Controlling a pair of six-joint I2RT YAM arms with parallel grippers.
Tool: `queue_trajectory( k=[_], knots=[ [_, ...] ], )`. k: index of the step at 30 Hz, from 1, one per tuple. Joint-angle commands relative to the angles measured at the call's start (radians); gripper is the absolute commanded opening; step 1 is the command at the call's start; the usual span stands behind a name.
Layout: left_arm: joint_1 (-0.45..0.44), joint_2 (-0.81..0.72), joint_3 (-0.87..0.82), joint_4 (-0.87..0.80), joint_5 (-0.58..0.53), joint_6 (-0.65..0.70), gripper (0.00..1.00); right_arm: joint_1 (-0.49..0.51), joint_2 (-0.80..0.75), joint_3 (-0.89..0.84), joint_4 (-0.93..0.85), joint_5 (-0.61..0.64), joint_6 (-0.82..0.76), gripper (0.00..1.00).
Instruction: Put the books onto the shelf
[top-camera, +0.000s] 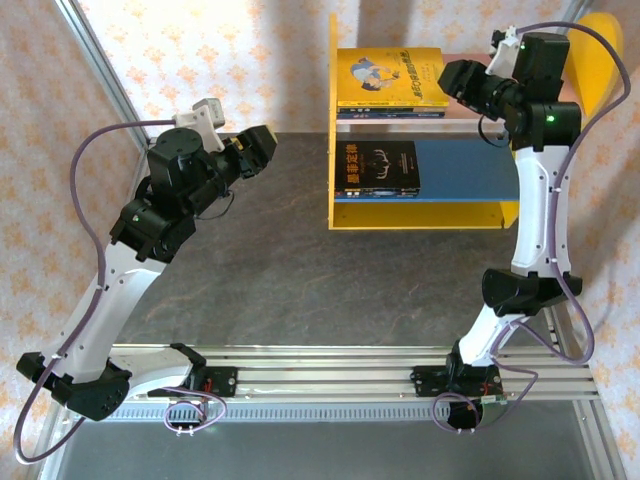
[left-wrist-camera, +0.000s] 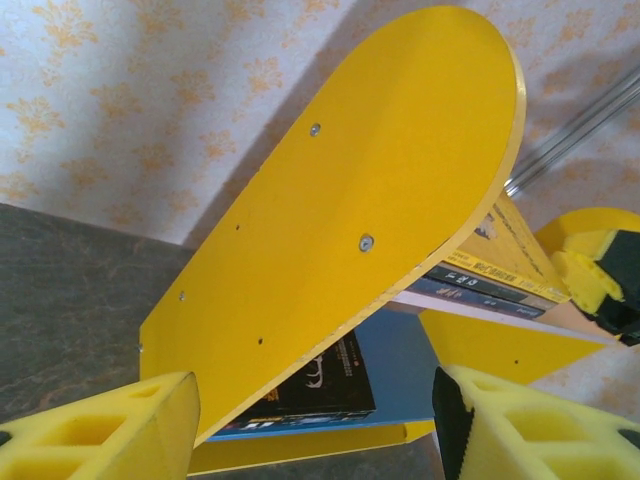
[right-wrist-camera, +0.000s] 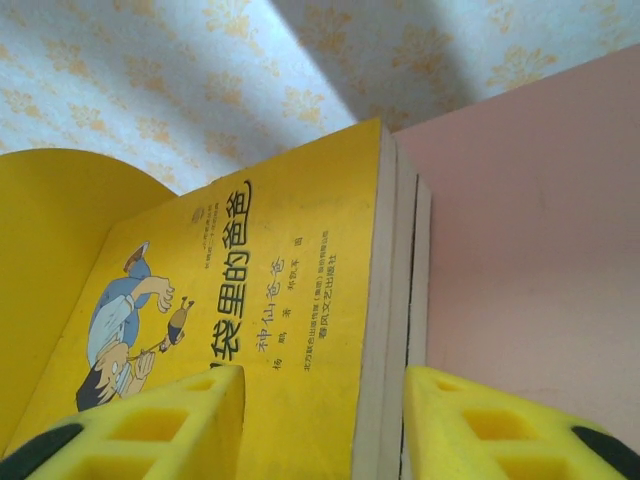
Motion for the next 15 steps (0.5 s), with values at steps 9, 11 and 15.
queue_trajectory(
  k=[9, 11, 15],
  knots=[
    [0.01, -0.02, 0.092, -0.128, -0.077, 0.17, 0.71, -0.002, -0.304, -0.301, 0.023, 0.139, -0.061, 0.52],
    [0.012, -0.005, 0.121, -0.163, -0.096, 0.194, 0.73, 0.001, -0.397, -0.405, 0.04, 0.152, -0.073, 0.58],
    [0.011, 0.034, 0.188, -0.219, -0.128, 0.243, 0.77, 0.003, -0.535, -0.595, 0.033, 0.128, -0.095, 0.65]
  ],
)
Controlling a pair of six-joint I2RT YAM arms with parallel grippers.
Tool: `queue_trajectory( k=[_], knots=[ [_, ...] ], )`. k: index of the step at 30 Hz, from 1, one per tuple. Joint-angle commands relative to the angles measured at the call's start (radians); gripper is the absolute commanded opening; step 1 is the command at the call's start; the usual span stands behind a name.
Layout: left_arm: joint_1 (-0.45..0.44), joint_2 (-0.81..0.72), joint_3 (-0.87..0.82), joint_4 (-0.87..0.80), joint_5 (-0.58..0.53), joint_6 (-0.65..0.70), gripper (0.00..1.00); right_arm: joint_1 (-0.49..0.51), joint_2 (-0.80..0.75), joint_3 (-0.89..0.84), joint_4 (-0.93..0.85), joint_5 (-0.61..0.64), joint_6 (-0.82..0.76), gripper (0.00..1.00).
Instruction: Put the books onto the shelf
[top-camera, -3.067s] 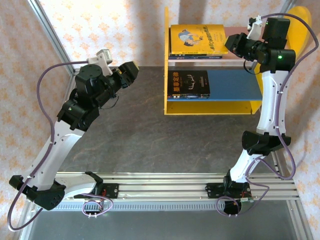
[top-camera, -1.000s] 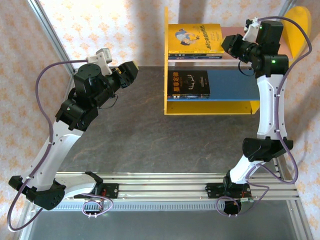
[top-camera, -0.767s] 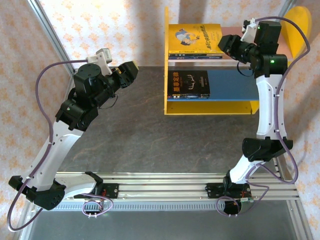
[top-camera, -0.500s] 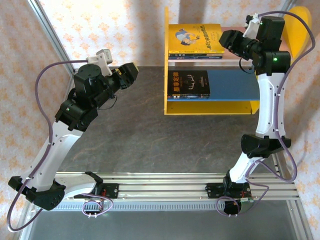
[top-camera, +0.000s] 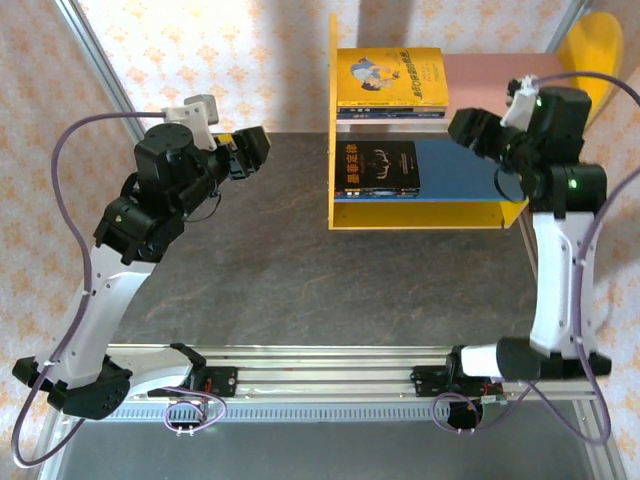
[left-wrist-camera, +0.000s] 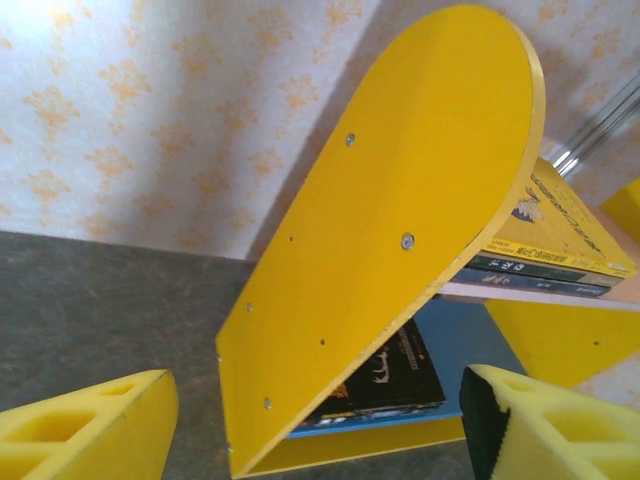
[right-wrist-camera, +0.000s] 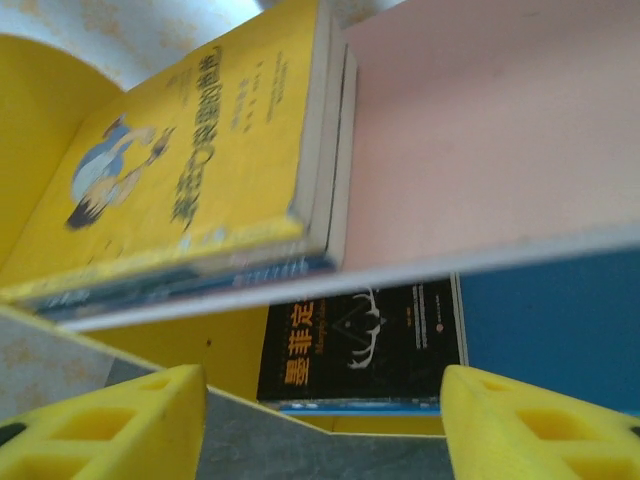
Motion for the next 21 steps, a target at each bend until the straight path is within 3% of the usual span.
queue_trajectory(
  k=[1, 6, 9, 10, 16, 21],
  knots=[
    [0.01, 0.029, 0.069, -0.068, -0.051, 0.081, 0.79, 0.004, -0.098, -0.149, 0.044, -0.017, -0.032, 0.67],
    [0.011, 0.113, 0.192, -0.119, 0.014, 0.1, 0.91, 0.004, -0.279, -0.388, 0.114, -0.127, -0.045, 0.86],
    [0.011, 0.13, 0.189, -0.084, 0.046, 0.096, 0.96, 0.004, -0.349, -0.445, 0.074, -0.101, -0.058, 0.92],
    [0.01, 0.136, 0.186, -0.08, 0.044, 0.101, 0.99, 0.002, -0.369, -0.454, 0.052, -0.071, -0.062, 1.0],
    [0.014, 0.233, 0.304, -0.21, 0.089, 0.139, 0.99, 0.005, -0.419, -0.489, -0.037, 0.135, -0.086, 0.99],
    [0.033, 0.279, 0.304, -0.29, 0.04, 0.123, 0.99, 0.004, -0.367, -0.517, -0.006, 0.235, -0.051, 0.99]
  ],
)
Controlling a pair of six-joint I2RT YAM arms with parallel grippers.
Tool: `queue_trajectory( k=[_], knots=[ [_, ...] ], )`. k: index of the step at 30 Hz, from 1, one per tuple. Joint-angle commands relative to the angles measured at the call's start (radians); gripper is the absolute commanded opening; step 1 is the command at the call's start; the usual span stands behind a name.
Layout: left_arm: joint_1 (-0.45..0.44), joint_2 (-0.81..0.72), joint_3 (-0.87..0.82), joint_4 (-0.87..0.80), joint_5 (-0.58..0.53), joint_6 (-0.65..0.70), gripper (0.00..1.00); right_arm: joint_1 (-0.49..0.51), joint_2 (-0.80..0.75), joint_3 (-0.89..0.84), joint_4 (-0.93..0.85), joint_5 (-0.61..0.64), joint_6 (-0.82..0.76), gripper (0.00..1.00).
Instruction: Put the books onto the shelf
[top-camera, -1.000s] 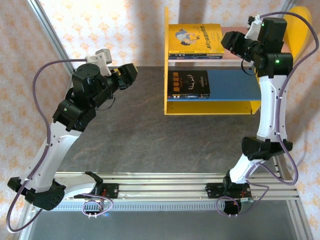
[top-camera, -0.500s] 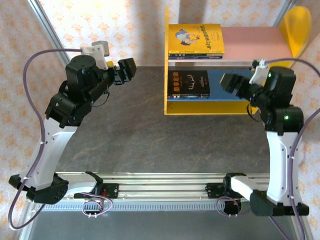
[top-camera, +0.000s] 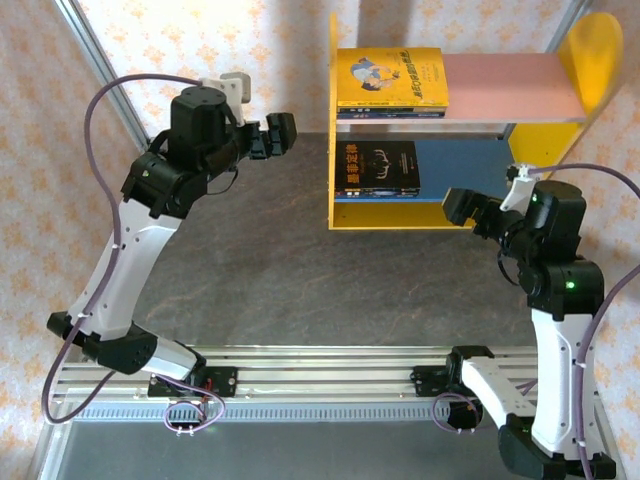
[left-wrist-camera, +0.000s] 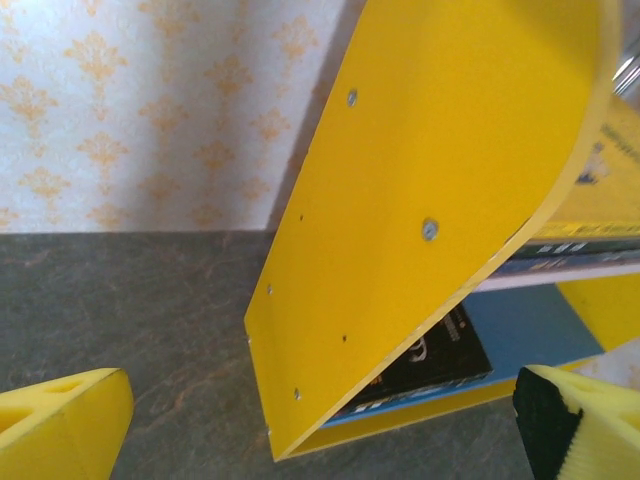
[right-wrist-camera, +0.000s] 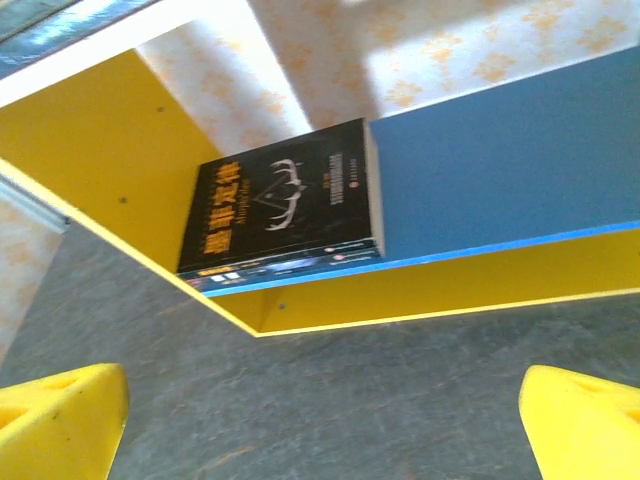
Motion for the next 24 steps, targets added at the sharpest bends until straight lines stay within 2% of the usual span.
queue_trajectory(
  k=[1, 5, 9, 11, 14, 16, 18, 21, 24],
  knots=[
    [0.041, 0.027, 0.022, -0.124, -0.005, 0.0, 0.99, 0.003, 0.053, -0.032, 0.013, 0.115, 0.017, 0.99],
    [0.056, -0.018, -0.148, -0.057, -0.037, 0.027, 0.99, 0.004, 0.032, -0.135, 0.12, 0.092, 0.005, 0.99],
    [0.088, -0.126, -0.412, 0.151, -0.075, 0.051, 0.99, 0.003, -0.049, -0.306, 0.288, 0.098, 0.007, 0.99],
    [0.114, -0.178, -0.529, 0.243, -0.129, 0.029, 0.99, 0.004, -0.071, -0.367, 0.341, 0.093, -0.014, 0.99],
    [0.164, -0.22, -0.65, 0.333, -0.175, 0.044, 0.99, 0.004, -0.079, -0.42, 0.375, 0.195, -0.003, 0.99],
    [0.17, -0.247, -0.745, 0.426, -0.275, 0.08, 0.99, 0.003, -0.081, -0.462, 0.413, 0.24, -0.016, 0.99],
    [0.187, -0.247, -0.801, 0.483, -0.358, 0.109, 0.99, 0.003, -0.096, -0.517, 0.487, 0.223, -0.03, 0.99],
    [0.217, -0.22, -0.891, 0.598, -0.356, 0.199, 0.99, 0.003, -0.098, -0.573, 0.558, 0.272, -0.003, 0.99],
    [0.237, -0.182, -0.951, 0.66, -0.404, 0.226, 0.99, 0.003, -0.073, -0.589, 0.569, 0.321, -0.013, 0.99]
  ],
)
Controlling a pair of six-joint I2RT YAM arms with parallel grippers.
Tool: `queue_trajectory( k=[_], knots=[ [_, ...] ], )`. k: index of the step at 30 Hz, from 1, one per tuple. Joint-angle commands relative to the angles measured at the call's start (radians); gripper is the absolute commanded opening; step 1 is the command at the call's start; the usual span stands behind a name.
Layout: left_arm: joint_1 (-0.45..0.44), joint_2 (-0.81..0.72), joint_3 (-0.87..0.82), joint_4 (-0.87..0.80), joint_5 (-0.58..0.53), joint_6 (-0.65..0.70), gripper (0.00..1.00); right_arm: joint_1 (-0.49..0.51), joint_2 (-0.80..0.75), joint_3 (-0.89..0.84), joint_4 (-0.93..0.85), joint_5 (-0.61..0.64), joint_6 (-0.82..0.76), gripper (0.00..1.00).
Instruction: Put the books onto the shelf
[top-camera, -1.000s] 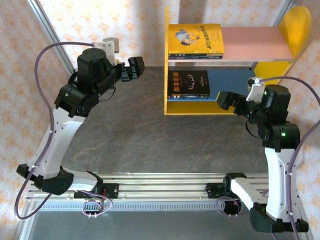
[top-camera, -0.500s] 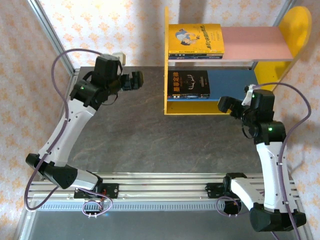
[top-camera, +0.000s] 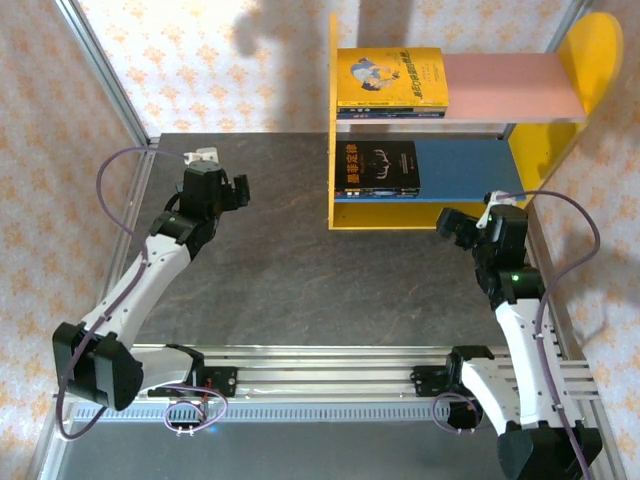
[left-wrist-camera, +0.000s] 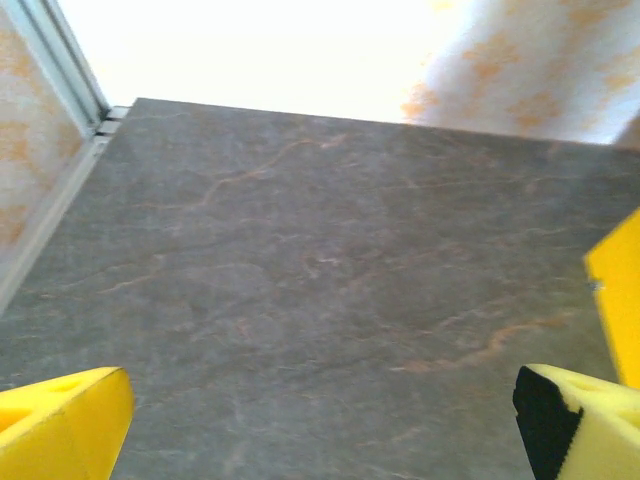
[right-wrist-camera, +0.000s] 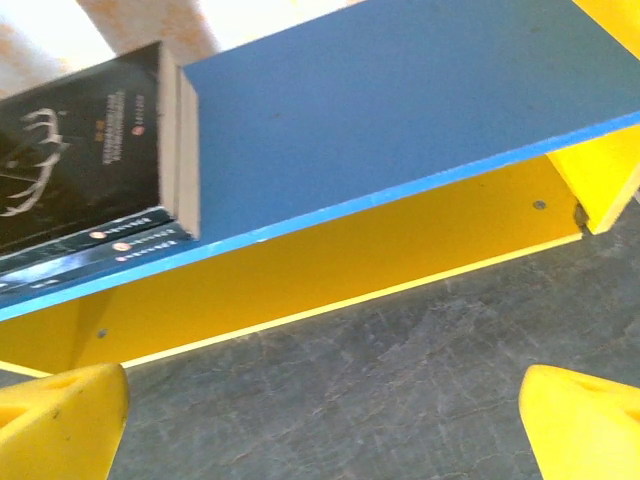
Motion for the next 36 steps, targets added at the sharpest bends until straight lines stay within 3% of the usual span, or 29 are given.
queue_trajectory(
  k=[1, 7, 13, 17, 23, 26, 29, 30, 32, 35, 36],
  knots=[
    [0.025, 0.045, -0.061, 0.157, -0.113, 0.077, 0.99, 0.003, 0.01, -0.013, 0.097, 0.098, -0.018, 0.99],
    [0.078, 0.083, -0.171, 0.239, -0.168, 0.108, 1.0, 0.003, -0.032, -0.119, 0.192, 0.148, -0.059, 0.99],
    [0.193, 0.09, -0.358, 0.479, -0.029, 0.052, 0.99, 0.003, -0.042, -0.192, 0.247, 0.148, -0.041, 0.99],
    [0.218, 0.121, -0.449, 0.633, -0.028, 0.076, 1.0, 0.004, -0.037, -0.216, 0.266, 0.151, -0.023, 0.99],
    [0.226, 0.16, -0.597, 0.936, -0.031, 0.112, 1.0, 0.002, -0.043, -0.233, 0.281, 0.147, -0.031, 0.99],
    [0.226, 0.226, -0.724, 1.234, -0.022, 0.125, 1.0, 0.003, -0.061, -0.258, 0.32, 0.152, -0.034, 0.99],
    [0.225, 0.282, -0.75, 1.339, -0.021, 0.124, 0.99, 0.003, -0.067, -0.272, 0.343, 0.151, -0.042, 0.99],
    [0.224, 0.303, -0.741, 1.36, 0.016, 0.144, 0.99, 0.002, -0.067, -0.275, 0.35, 0.151, -0.041, 0.99],
    [0.224, 0.261, -0.677, 1.148, 0.025, 0.133, 0.99, 0.002, -0.064, -0.286, 0.371, 0.145, -0.044, 0.99],
    [0.212, 0.291, -0.694, 1.24, 0.018, 0.16, 0.99, 0.002, -0.067, -0.324, 0.451, 0.126, -0.046, 0.99],
    [0.212, 0.275, -0.685, 1.193, 0.011, 0.148, 0.99, 0.003, -0.066, -0.341, 0.48, 0.125, -0.046, 0.99]
  ],
)
